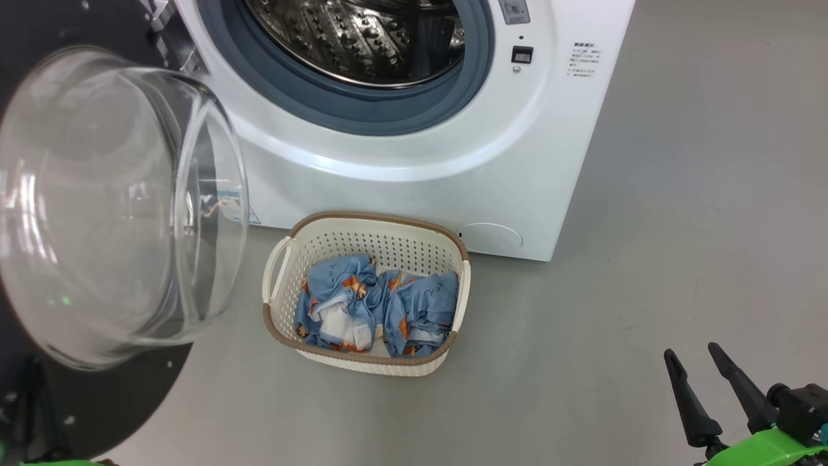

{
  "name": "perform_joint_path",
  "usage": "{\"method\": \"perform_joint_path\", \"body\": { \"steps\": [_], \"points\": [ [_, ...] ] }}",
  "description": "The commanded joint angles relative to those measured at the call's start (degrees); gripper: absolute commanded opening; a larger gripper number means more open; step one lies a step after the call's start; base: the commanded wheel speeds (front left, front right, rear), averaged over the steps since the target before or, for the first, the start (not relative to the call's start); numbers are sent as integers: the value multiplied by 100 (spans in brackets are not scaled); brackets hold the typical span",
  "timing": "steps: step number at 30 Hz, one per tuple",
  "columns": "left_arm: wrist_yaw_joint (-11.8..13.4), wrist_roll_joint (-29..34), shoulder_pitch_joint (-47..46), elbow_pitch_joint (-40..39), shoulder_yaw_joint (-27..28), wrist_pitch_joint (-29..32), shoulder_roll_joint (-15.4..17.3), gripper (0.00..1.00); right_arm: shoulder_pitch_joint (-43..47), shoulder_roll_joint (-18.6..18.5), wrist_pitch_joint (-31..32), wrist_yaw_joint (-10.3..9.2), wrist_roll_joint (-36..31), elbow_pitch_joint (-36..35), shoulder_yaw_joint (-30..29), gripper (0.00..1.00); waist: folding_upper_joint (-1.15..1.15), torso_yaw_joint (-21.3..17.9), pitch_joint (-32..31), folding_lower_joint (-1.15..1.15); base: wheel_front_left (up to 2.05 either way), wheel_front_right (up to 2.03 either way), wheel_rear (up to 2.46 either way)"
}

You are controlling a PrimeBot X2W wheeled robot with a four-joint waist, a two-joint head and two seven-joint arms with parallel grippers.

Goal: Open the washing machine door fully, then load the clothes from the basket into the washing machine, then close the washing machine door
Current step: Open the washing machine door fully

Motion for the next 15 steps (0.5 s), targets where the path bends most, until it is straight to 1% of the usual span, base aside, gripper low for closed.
{"method": "perform_joint_path", "body": {
  "steps": [1,10,15],
  "points": [
    [113,68,-247,-20,367,-31,288,0,-155,-122,-70,16,-66,-152,99,100,0,2,22,0,0,0,0],
    [103,31,-545,427,823,-37,541,0,-242,-134,-70,16,-62,-192,111,100,0,-4,122,0,0,0,0],
    [18,39,-765,725,1121,-38,693,0,-270,-151,-70,16,-65,-209,113,100,0,-14,185,0,0,0,0]
  ]
}}
